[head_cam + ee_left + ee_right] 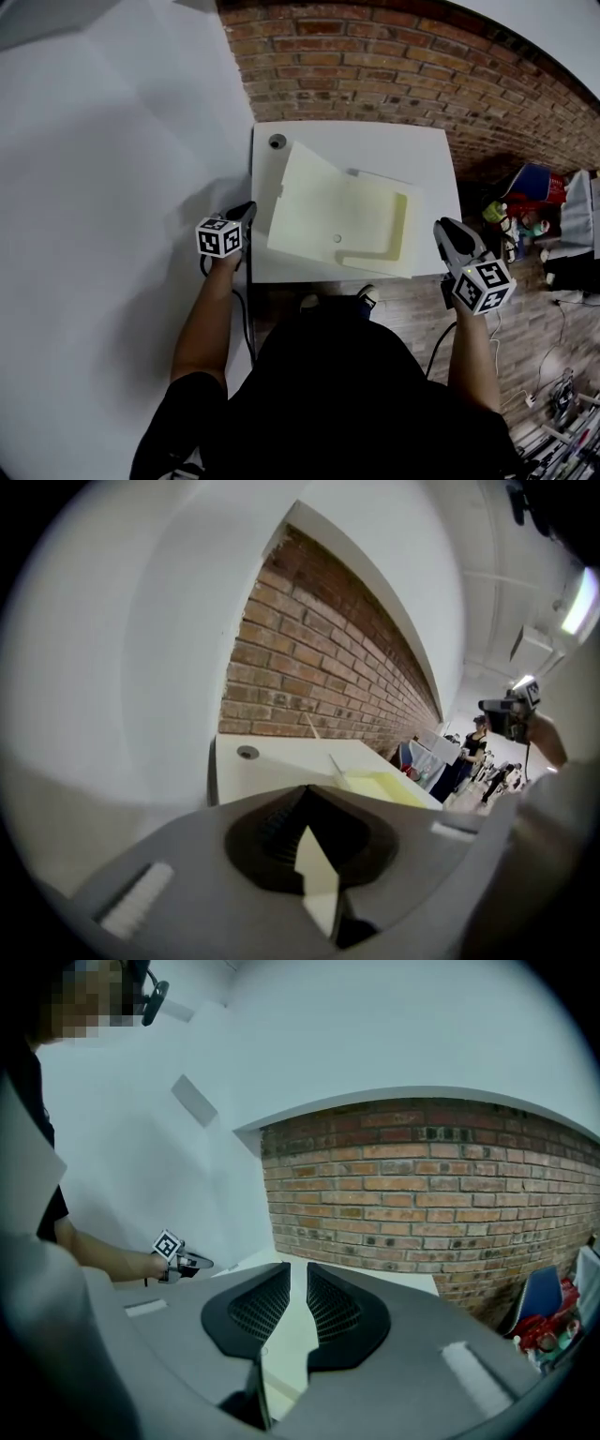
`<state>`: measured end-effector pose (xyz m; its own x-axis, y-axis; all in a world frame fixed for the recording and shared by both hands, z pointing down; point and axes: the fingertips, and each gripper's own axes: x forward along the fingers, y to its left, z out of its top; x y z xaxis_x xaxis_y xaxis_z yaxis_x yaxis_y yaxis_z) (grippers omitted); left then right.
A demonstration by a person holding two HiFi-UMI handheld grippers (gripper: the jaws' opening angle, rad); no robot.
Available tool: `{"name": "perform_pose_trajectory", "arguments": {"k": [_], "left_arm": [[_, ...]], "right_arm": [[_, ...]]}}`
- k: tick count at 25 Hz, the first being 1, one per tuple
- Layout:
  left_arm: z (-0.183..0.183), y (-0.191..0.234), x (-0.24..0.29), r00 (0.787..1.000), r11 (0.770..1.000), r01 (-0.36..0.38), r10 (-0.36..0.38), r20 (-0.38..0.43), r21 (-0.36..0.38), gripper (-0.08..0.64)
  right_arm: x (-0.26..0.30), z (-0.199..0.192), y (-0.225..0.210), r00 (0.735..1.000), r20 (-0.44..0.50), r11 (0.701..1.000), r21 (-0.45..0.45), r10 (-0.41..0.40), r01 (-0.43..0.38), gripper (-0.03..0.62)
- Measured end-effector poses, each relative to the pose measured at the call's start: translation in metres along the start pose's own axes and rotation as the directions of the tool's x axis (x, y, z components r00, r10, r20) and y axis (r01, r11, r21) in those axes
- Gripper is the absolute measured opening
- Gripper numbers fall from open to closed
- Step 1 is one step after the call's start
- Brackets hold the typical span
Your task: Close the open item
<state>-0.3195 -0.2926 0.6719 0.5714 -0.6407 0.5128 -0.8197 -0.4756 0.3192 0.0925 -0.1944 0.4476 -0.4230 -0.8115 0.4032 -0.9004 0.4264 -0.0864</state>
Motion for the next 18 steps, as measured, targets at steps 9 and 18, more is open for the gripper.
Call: {"name": "perform_pose_trajectory", "arguments": {"k": [9,18], "left_arm": [[-0.034,-0.002,0.046,0.992,0.994,0.092,-0.097,-0.082,-0.060,0.003],[-0.049,-0.035,0.071,0.958,0.961,0.243,-0.259,-0.119,-0.131,0.003]], "right_arm": [[-0.002,-0.014,0.001,0.999,-0.037,1.000,-0.007,0.000,0.000,0.055],[-0.005,-0.019,-0.003,0.999,-0.048,1.000,0.001,-0.005,0.005,0.055]]}}
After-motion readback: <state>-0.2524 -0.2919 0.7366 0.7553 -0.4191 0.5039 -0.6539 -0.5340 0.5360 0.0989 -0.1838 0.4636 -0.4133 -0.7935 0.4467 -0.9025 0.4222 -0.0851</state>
